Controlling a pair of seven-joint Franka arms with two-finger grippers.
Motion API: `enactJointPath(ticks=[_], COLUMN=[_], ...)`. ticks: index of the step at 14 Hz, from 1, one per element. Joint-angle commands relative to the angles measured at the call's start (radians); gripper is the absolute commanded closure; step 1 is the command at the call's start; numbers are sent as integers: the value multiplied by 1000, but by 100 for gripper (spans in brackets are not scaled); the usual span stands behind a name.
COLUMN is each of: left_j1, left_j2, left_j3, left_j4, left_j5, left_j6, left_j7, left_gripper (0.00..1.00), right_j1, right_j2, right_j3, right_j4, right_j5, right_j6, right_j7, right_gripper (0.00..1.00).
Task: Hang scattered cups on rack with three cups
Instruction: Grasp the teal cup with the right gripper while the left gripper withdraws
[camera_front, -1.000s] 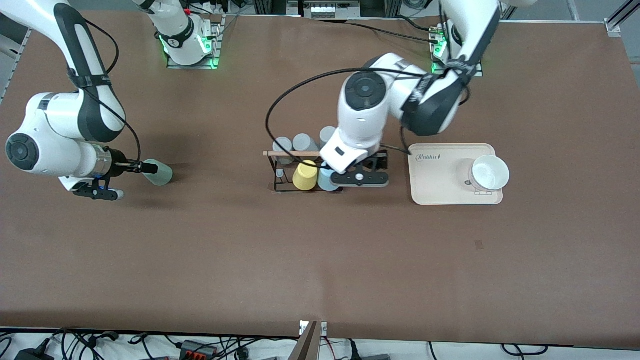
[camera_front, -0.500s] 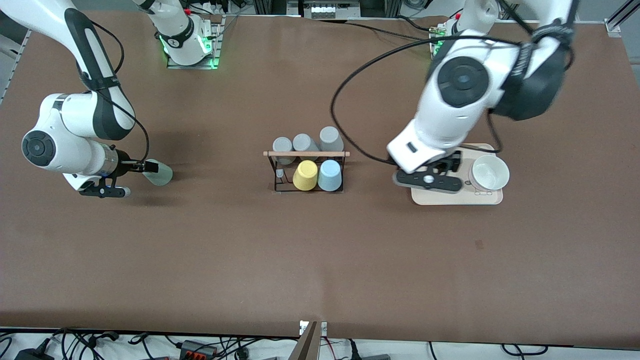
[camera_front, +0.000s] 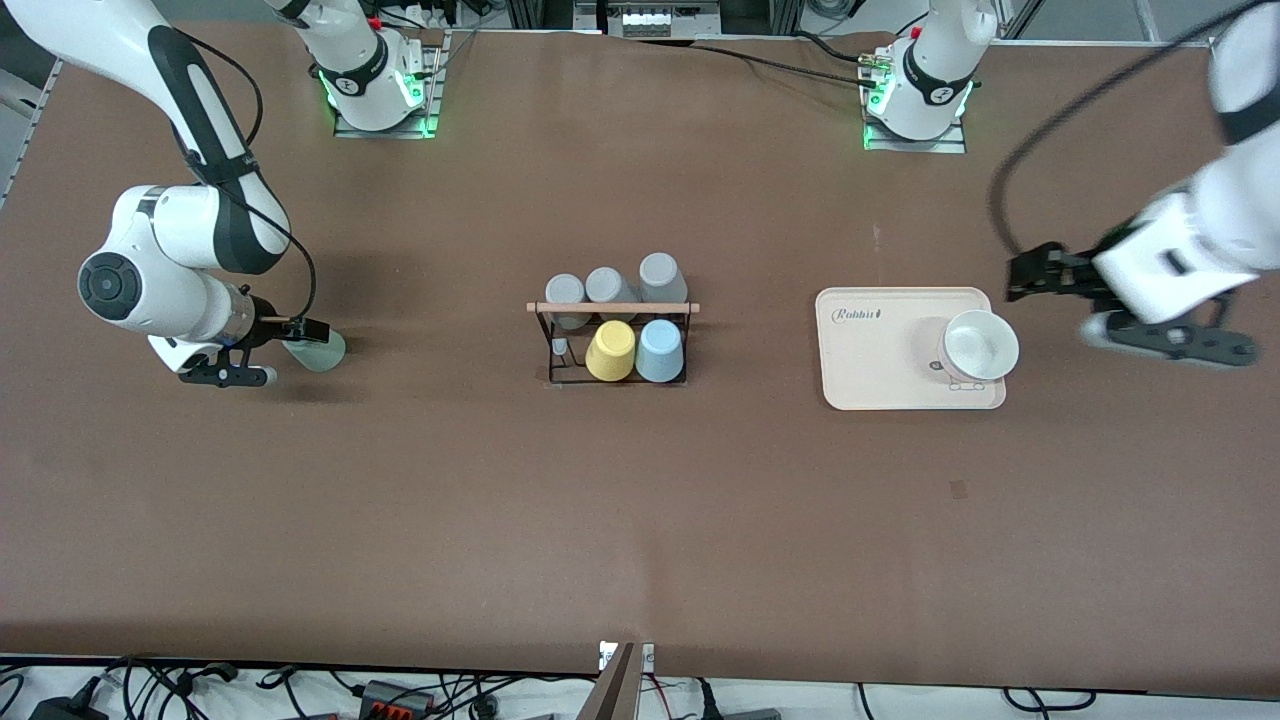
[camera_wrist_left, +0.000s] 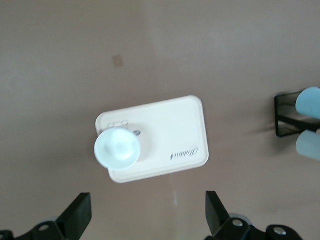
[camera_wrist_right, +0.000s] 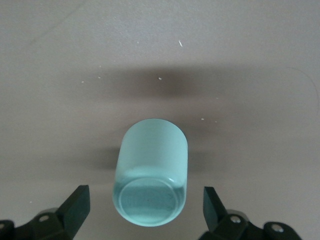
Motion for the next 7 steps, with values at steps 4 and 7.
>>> enactJointPath(ticks=[4, 7], left_j1=[-128, -49], left_j2=[-245, -296], left_j3=[230, 111], left_j4=[-369, -448], left_j5=[66, 80], left_j6=[215, 348], left_j7=[21, 21], left_gripper=[0, 0], right_j1=[-26, -26], right_j2=[-22, -21], right_j3=[1, 1], right_j4=[-54, -54], right_j5=[-14, -12], right_j6=[53, 53], right_j7=[-17, -12], right_gripper=[14, 16])
